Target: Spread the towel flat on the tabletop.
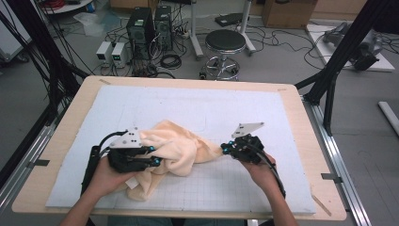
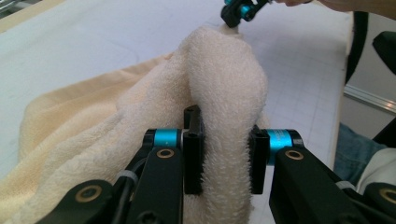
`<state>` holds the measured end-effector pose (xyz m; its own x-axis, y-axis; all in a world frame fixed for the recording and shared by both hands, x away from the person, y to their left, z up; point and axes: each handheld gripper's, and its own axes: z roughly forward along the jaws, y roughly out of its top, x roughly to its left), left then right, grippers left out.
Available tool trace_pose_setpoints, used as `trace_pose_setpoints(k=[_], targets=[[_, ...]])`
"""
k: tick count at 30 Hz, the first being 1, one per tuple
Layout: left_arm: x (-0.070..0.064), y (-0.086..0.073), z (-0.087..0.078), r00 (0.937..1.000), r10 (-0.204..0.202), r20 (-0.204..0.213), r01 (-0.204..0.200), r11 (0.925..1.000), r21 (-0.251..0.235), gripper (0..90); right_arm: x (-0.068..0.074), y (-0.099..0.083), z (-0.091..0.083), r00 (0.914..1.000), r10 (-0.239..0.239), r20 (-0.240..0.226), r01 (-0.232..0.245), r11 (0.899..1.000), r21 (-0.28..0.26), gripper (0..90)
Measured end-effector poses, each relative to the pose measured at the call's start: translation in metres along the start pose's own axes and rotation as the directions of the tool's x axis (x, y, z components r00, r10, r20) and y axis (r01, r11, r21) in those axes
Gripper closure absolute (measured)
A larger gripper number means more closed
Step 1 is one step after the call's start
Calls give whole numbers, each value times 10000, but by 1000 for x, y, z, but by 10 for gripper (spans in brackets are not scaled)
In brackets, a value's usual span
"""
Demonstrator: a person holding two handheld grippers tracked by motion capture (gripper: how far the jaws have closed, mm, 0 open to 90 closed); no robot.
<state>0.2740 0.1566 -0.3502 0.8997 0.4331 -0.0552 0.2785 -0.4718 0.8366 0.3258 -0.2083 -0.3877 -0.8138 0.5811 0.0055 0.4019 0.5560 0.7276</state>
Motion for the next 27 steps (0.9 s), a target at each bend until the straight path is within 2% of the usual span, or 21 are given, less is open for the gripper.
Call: trace_pose_setpoints(k=[5, 10, 13, 16, 18, 21, 27], targets=[[-14, 16, 20, 9984, 228, 523, -233, 9997, 81, 745, -20, -10, -23, 9985, 135, 529, -139, 9999, 60, 882], [-26, 29, 40, 9951, 293, 945, -299, 9995, 52, 744, -37, -18, -40, 9947, 356, 962, -363, 9993, 56, 882], [-31, 31, 52, 9928, 418, 1122, -446, 9988, 221, 741, -45, -25, -41, 9930, 513, 1060, -536, 9984, 193, 881], [-32, 29, 61, 9903, 510, 1295, -575, 9972, 473, 716, -48, -33, -33, 9924, 653, 1043, -696, 9969, 375, 878], [-31, 30, 59, 9883, 556, 1418, -628, 9969, 467, 673, -48, -37, -27, 9925, 703, 999, -752, 9961, 471, 876], [-27, 31, 50, 9866, 489, 1556, -527, 9984, 202, 595, -47, -40, -19, 9934, 751, 872, -808, 9947, 641, 873], [-12, 37, 26, 9885, 354, 1473, -314, 9991, -294, 524, -49, -41, -17, 9943, 717, 792, -772, 9946, 689, 864]])
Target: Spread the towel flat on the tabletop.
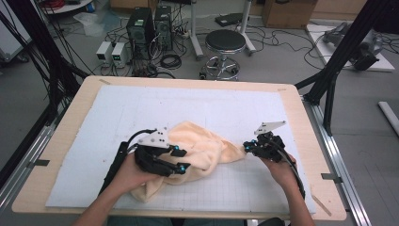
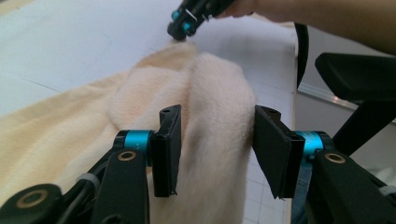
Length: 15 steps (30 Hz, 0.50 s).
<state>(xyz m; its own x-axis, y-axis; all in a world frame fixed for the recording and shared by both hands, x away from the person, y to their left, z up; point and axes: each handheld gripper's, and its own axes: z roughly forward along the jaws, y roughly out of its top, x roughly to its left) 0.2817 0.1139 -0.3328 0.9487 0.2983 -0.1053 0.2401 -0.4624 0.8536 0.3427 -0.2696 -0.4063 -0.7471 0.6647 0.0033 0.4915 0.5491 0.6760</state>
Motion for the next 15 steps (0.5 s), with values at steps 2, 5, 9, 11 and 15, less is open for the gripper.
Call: trace_pose_setpoints(k=[2, 5, 9, 11, 15], targets=[[5, 5, -11, 9999, 75, -125, -76, 9999, -153, 508, -1, -1, 0, 9999, 135, 7, -135, 9999, 56, 864], [13, 12, -24, 9991, 59, -420, -78, 9989, -457, 504, -1, -4, 0, 9997, 218, 53, -217, 9997, -75, 864], [33, 16, -29, 9963, 65, -858, -111, 9985, -533, 504, 0, -7, 1, 9996, 277, 42, -277, 9996, -94, 862], [47, 15, -27, 9958, 14, -915, -54, 9990, -435, 504, -1, -8, 1, 9996, 296, 23, -296, 9995, -124, 861], [74, 14, -19, 9941, -216, -1065, 170, 9989, -436, 505, -1, -8, 1, 9996, 274, 6, -274, 9994, -213, 857]])
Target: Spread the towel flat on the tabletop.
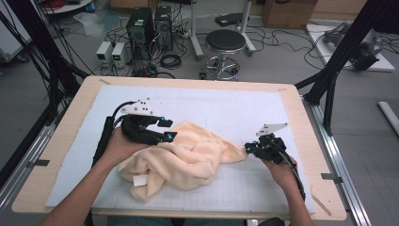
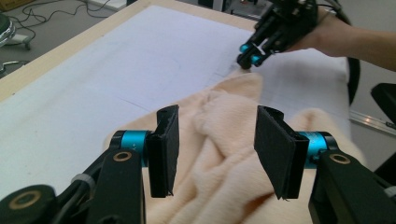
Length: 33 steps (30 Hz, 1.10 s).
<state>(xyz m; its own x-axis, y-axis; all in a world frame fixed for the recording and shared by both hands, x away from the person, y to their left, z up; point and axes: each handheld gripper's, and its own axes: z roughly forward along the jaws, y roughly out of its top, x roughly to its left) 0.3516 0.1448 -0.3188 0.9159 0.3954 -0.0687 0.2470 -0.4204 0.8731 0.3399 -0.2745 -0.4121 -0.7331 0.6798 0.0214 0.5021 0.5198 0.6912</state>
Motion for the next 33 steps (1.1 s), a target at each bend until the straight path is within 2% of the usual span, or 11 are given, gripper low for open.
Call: trace_pose_setpoints(k=[5, 9, 12, 15, 18, 20, 22, 24, 25, 29, 33], targets=[[32, -9, 22, 9989, -287, -383, 298, 9991, 288, 511, -1, -1, 2, 10000, 68, -8, -68, 10000, 6, 850], [55, -24, 45, 9967, -466, -669, 546, 9909, 1229, 529, -2, -4, 5, 9998, 156, -119, -156, 9999, -31, 831], [64, -33, 58, 9937, -831, -755, 934, 9849, 1456, 577, -2, -7, 9, 9994, 293, -174, -294, 9996, -41, 739], [66, -38, 70, 9935, -556, -994, 724, 9819, 1752, 587, -4, -8, 12, 9979, 477, -438, -478, 9989, -14, 629], [73, -46, 81, 9899, -713, -1227, 981, 9686, 2285, 599, -4, -8, 13, 9963, 657, -550, -658, 9978, 7, 584], [78, -53, 86, 9843, -1013, -1443, 1374, 9536, 2680, 608, -4, -9, 15, 9958, 677, -622, -668, 9976, 171, 581], [82, -60, 90, 9829, -1282, -1320, 1627, 9405, 2982, 609, -3, -10, 18, 9959, 676, -599, -654, 9971, 381, 588], [85, -63, 91, 9809, -1624, -1068, 1878, 9337, 3049, 632, -2, -11, 20, 9966, 596, -564, -575, 9976, 389, 613], [85, -64, 91, 9798, -1730, -1008, 1957, 9338, 2994, 652, -1, -11, 20, 9964, 562, -630, -540, 9979, 362, 625], [82, -62, 91, 9857, -1350, -1013, 1608, 9337, 3200, 817, 0, -11, 21, 9950, 464, -881, -431, 9983, 386, 746], [79, -59, 87, 9845, -1263, -1217, 1589, 9362, 3136, 842, 3, -9, 21, 9948, 129, -1008, -84, 9989, 452, 850]])
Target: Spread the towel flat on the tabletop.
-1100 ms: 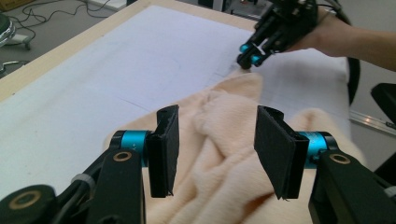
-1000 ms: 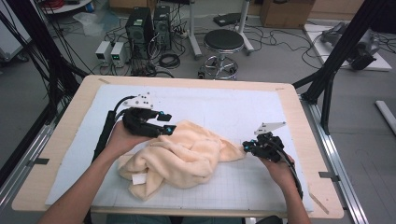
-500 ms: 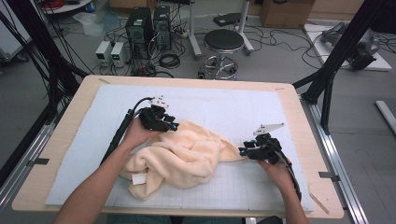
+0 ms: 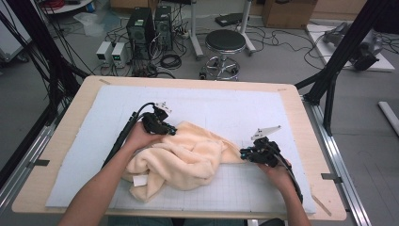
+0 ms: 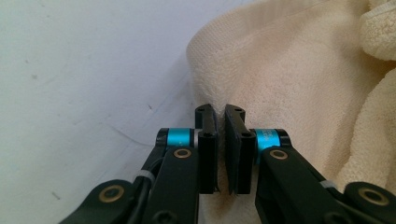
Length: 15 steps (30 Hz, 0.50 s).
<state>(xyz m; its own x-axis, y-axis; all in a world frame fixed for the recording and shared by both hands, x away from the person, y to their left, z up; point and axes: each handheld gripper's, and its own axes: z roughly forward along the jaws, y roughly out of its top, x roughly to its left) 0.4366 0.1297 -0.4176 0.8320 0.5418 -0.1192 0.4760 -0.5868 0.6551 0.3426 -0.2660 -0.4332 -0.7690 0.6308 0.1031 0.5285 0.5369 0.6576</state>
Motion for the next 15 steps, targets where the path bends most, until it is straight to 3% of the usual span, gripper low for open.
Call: trace_pose_setpoints(k=[5, 7, 9, 10, 11, 13, 15], targets=[[2, 3, -20, 9999, -138, -43, 135, 9980, -625, 846, 0, 5, -3, 9994, -101, 318, 101, 9999, 0, 858], [4, 5, -27, 9995, -263, -161, 245, 9944, -1031, 848, -3, 9, -4, 9984, -219, 520, 232, 9994, -252, 859], [9, 10, -34, 9980, -408, -476, 349, 9923, -1189, 850, -7, 19, -5, 9976, -248, 641, 265, 9994, -244, 860], [12, 13, -37, 9955, -450, -832, 338, 9908, -1310, 851, -10, 27, -6, 9967, -315, 753, 341, 9988, -341, 862], [16, 18, -41, 9912, -552, -1205, 366, 9878, -1516, 853, -13, 36, -7, 9955, -424, 852, 467, 9977, -490, 863], [28, 33, -48, 9762, -1097, -1870, 681, 9740, -2159, 854, -26, 61, -6, 9903, -545, 1278, 629, 9960, -629, 865], [39, 52, -54, 9537, -1528, -2589, 853, 9634, -2541, 851, -48, 93, -9, 9852, -141, 1707, 339, 9930, -1135, 859]])
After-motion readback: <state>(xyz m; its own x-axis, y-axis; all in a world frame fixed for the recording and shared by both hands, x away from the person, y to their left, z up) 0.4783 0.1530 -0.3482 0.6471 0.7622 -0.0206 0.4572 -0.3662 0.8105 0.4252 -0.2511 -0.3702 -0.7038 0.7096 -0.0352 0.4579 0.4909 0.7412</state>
